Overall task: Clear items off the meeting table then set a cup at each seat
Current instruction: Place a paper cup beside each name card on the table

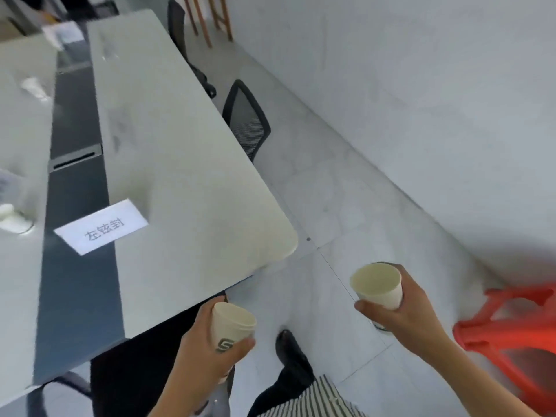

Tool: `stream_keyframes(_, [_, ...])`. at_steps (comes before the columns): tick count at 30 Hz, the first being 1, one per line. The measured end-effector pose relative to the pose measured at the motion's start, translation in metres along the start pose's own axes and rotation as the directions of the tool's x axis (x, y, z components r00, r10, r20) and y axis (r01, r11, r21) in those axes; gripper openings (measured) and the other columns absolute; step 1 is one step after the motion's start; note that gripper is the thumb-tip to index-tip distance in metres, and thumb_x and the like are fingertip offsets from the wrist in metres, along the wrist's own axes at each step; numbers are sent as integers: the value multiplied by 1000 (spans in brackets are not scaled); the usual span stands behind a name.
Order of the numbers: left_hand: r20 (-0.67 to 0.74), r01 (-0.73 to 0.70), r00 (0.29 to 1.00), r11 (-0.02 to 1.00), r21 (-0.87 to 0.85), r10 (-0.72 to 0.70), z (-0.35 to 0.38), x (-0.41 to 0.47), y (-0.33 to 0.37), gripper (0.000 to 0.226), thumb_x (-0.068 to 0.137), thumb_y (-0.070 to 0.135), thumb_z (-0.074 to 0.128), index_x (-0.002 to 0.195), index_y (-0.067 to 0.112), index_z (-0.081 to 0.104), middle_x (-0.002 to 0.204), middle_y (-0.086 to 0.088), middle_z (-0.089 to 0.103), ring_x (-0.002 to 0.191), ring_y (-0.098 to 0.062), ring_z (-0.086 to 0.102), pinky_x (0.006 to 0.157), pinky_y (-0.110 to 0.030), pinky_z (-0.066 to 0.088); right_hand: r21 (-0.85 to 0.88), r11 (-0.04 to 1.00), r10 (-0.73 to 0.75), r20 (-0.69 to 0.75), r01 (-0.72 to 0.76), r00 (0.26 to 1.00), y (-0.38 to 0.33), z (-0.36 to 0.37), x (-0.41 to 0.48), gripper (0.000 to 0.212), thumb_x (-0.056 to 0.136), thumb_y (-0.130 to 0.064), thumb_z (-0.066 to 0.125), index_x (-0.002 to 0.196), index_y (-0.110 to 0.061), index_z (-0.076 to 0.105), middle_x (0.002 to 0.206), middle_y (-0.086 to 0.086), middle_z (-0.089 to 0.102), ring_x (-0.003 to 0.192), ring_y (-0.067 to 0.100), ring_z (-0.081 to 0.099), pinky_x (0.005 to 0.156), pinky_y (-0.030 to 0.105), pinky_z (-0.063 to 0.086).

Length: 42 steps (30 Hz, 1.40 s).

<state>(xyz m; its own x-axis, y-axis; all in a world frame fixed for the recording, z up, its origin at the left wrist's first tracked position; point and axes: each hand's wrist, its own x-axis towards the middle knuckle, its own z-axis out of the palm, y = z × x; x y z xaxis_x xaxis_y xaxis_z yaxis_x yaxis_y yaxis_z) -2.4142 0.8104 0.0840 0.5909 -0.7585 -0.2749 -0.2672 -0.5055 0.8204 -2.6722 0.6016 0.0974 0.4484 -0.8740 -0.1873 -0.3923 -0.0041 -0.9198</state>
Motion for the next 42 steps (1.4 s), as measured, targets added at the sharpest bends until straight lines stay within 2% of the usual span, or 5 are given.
stream_keyframes(11, [-124,53,991,997,-52,-60,-51,151,56,78,56,53,83,121,57,40,96,19,62,82,-5,63,65,-32,60,-2,999,-39,226,41,973,-59,62,164,61,47,-54,82,102,-45,57,91,-19,68,76,2,66,48,16,53])
stream_keyframes(16, [-239,161,954,982,-95,-180,-57,179,56,80,55,57,81,122,55,38,95,14,63,77,-6,63,60,-29,59,-68,994,-57,360,87,931,-67,74,239,62,50,-64,75,105,-42,56,97,-22,69,83,1,67,60,13,53])
stream_keyframes(25, [-480,334,781,917,-219,-399,-57,209,76,82,62,39,87,129,43,39,97,13,66,83,7,61,59,-11,53,-125,972,-63,674,197,736,-97,147,391,53,61,-55,76,107,-48,51,97,-12,68,84,4,66,54,20,55])
stream_keyframes(33, [-568,420,593,821,-386,-571,-57,192,59,82,60,38,87,129,39,42,95,10,67,84,3,64,62,-9,51,-89,920,-140,837,383,529,-153,290,443,58,59,-67,75,109,-47,54,98,-24,66,94,5,64,79,30,53])
stream_keyframes(42, [-514,394,575,767,-507,-636,-116,209,-18,80,62,38,87,128,41,42,96,12,66,82,3,63,61,-16,53,-195,882,-98,814,429,573,-164,467,450,71,63,-37,86,123,-24,50,109,-4,63,102,21,60,80,29,47])
